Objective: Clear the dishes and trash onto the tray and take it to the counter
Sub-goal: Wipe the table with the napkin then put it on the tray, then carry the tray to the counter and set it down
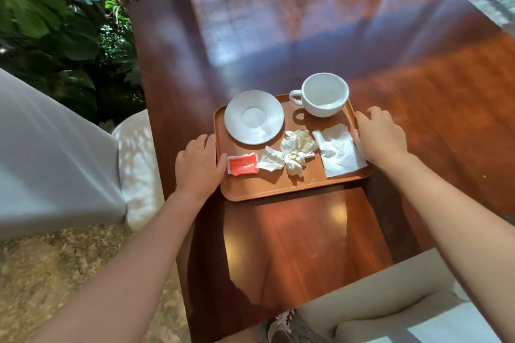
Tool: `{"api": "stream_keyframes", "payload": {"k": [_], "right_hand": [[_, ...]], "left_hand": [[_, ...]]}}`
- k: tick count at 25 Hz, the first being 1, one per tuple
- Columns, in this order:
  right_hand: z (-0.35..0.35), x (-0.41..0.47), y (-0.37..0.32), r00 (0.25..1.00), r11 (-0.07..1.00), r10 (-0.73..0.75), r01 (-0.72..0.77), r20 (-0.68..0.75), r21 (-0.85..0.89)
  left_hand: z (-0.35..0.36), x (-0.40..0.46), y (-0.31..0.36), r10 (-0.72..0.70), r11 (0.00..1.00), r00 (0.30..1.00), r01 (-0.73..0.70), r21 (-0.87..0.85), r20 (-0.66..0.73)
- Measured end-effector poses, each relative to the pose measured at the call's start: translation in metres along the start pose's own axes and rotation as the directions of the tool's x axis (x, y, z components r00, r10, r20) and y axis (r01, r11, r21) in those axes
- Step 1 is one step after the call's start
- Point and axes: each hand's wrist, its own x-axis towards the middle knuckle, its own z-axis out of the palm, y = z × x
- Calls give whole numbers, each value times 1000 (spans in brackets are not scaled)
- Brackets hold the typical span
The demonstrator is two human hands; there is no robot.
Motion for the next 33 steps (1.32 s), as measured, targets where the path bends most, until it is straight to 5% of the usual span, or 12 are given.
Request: {"api": "stream_keyframes", "payload": {"k": [7, 17, 28, 33], "right_hand": [[7, 22, 2, 1000, 980, 23, -27, 20, 198], [2, 28, 9, 974, 914, 83, -159, 213, 373], [-11, 9, -4, 973, 705, 41, -188, 226, 683], [-45, 2, -26, 986, 675, -21, -107, 164, 730]], "left_hand": [[10, 18, 5, -129, 973, 991, 133, -189, 33], [3, 32, -10, -271, 713, 908, 412, -568, 319], [-3, 13, -42, -304, 399, 903, 409, -821, 302], [-31, 1, -63, -333, 345, 910, 361, -867, 246]]}}
